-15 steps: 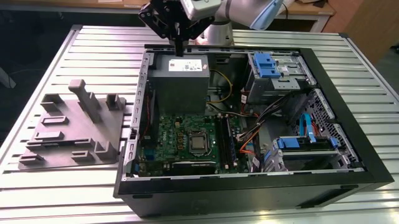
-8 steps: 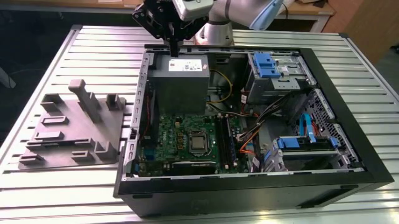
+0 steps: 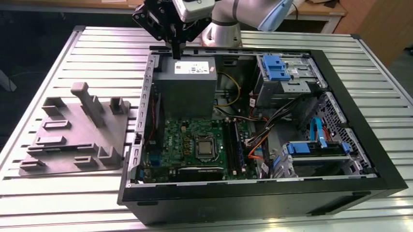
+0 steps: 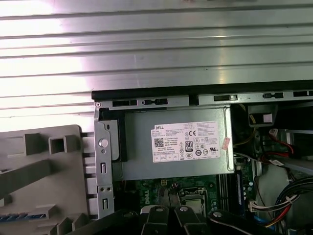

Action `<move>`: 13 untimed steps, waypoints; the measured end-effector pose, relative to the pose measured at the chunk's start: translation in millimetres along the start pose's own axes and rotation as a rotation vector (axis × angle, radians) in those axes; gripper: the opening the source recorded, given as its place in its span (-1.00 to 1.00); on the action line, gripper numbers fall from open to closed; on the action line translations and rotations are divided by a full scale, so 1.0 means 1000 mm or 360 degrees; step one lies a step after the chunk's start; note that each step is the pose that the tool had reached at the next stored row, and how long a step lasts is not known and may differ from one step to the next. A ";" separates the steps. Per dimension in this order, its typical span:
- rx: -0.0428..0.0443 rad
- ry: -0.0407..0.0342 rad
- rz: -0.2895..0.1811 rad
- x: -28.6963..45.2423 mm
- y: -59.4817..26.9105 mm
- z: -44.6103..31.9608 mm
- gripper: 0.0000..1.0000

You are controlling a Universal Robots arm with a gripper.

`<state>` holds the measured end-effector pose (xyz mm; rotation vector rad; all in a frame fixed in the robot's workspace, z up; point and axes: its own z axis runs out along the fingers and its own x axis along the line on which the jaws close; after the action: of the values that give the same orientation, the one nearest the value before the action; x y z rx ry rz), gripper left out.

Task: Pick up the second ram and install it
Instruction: 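Reach for the second ram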

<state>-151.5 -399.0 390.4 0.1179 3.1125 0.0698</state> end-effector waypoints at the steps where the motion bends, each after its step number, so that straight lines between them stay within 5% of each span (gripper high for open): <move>1: 0.0000 0.0000 0.0000 0.0008 -0.0001 0.0002 -0.80; 13: 0.0000 0.0000 0.0000 0.0117 -0.0009 0.0010 -0.80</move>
<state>-163.2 -399.0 389.1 0.1179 3.1125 0.0698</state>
